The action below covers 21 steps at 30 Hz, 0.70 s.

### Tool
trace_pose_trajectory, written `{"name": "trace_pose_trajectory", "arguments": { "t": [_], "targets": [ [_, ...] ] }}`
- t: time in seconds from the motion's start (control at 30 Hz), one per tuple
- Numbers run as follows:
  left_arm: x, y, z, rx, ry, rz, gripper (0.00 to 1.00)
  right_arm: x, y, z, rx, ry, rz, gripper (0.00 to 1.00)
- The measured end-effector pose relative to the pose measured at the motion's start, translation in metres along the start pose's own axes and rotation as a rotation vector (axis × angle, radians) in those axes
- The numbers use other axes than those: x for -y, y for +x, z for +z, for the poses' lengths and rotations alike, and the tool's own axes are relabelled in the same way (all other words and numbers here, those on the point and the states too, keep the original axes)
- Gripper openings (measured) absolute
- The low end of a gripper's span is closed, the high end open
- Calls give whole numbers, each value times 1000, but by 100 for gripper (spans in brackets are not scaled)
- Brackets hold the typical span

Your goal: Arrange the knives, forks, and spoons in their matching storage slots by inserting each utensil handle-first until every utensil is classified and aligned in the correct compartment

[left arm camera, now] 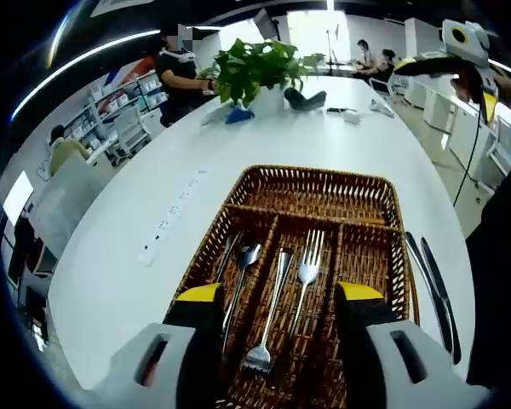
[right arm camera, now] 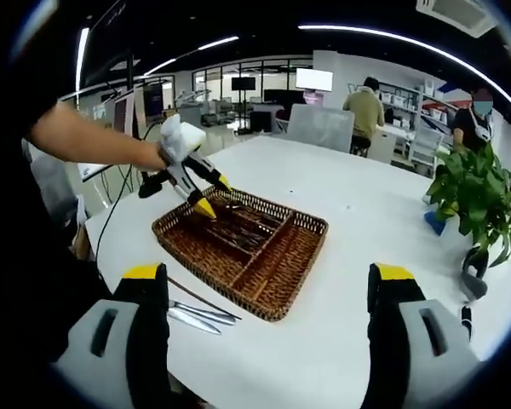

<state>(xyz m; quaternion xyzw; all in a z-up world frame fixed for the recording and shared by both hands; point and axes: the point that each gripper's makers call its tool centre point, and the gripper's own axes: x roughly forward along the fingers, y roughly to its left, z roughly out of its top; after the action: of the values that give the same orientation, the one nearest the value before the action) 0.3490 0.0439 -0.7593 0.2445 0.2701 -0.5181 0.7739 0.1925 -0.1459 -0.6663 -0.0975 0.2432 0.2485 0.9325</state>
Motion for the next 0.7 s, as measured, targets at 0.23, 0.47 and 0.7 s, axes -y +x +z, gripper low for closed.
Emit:
{"name": "trace_pose_trajectory", "arguments": {
  "t": [0.23, 0.47, 0.7],
  "targets": [
    [1, -41, -4, 56, -76, 75, 75, 7, 2, 1, 18, 47, 11, 100],
    [13, -70, -11, 116, -159, 128, 97, 10, 2, -4, 4, 35, 11, 99],
    [27, -104, -10, 214, -304, 207, 100, 10, 3, -7, 16, 54, 32, 100]
  ]
}}
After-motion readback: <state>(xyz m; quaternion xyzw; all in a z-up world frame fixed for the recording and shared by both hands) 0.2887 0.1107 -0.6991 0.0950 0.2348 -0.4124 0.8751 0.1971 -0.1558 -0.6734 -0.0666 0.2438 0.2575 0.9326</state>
